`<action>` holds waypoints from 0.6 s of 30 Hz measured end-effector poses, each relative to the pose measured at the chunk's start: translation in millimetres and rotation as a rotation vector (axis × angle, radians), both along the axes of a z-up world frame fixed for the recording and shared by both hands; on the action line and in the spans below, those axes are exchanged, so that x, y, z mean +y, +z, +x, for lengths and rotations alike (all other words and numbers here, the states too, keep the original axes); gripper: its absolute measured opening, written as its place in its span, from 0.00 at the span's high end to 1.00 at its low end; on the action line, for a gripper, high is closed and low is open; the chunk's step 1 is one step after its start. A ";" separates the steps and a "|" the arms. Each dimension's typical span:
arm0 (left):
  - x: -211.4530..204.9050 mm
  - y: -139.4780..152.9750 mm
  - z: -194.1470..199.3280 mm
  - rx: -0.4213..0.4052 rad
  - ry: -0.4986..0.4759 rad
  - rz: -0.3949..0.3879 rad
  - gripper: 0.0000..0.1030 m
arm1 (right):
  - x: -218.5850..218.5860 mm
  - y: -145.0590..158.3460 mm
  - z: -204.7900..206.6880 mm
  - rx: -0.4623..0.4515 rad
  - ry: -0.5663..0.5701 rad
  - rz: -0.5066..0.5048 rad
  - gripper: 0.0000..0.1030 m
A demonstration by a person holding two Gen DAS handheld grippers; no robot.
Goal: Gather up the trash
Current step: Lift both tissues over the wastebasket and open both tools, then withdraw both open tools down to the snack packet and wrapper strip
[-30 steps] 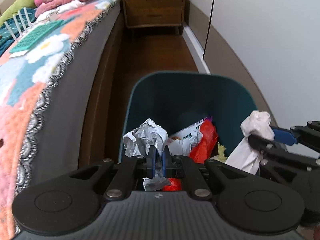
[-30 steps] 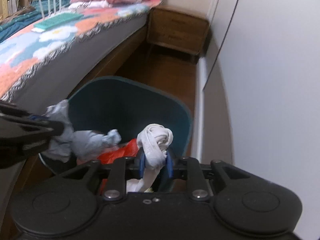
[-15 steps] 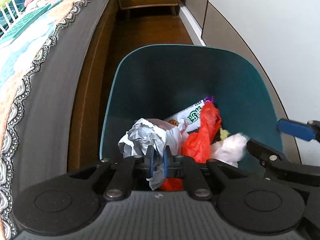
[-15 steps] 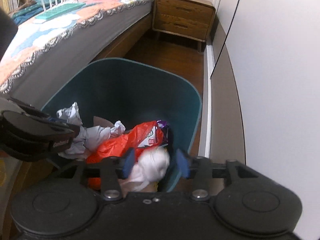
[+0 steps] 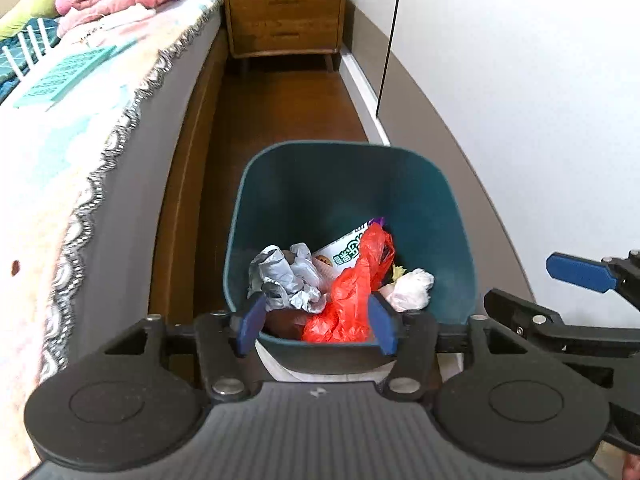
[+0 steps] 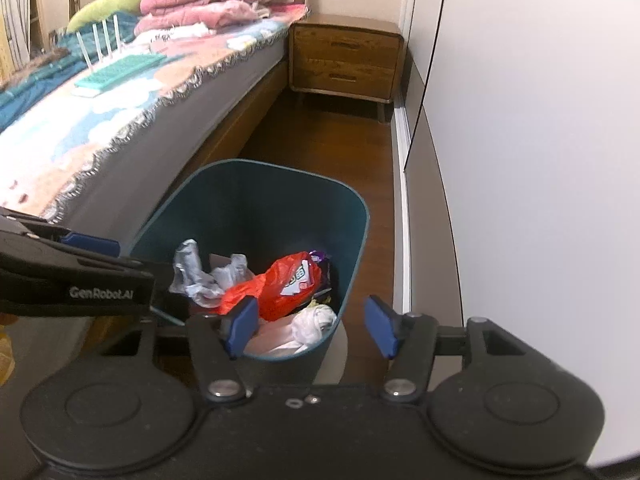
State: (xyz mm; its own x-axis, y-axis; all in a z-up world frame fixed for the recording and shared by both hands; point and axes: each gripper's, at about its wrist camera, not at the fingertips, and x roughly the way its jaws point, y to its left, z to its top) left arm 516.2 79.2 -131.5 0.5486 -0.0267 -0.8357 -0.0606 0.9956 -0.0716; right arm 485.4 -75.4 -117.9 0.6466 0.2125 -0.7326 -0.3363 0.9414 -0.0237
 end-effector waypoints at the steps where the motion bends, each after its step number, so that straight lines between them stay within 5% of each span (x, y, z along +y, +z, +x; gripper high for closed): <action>1: 0.5 6.5 -7.1 -0.012 -0.002 0.000 0.41 | -0.6 4.1 -5.5 -0.005 0.001 0.008 0.39; 10: 8.7 37.9 -68.5 -0.071 -0.015 0.035 0.36 | -7.3 25.1 -56.3 -0.026 0.025 0.060 0.31; 18: 19.1 23.6 -108.0 -0.059 -0.023 0.062 0.36 | -8.1 2.0 -90.8 0.024 0.060 0.065 0.23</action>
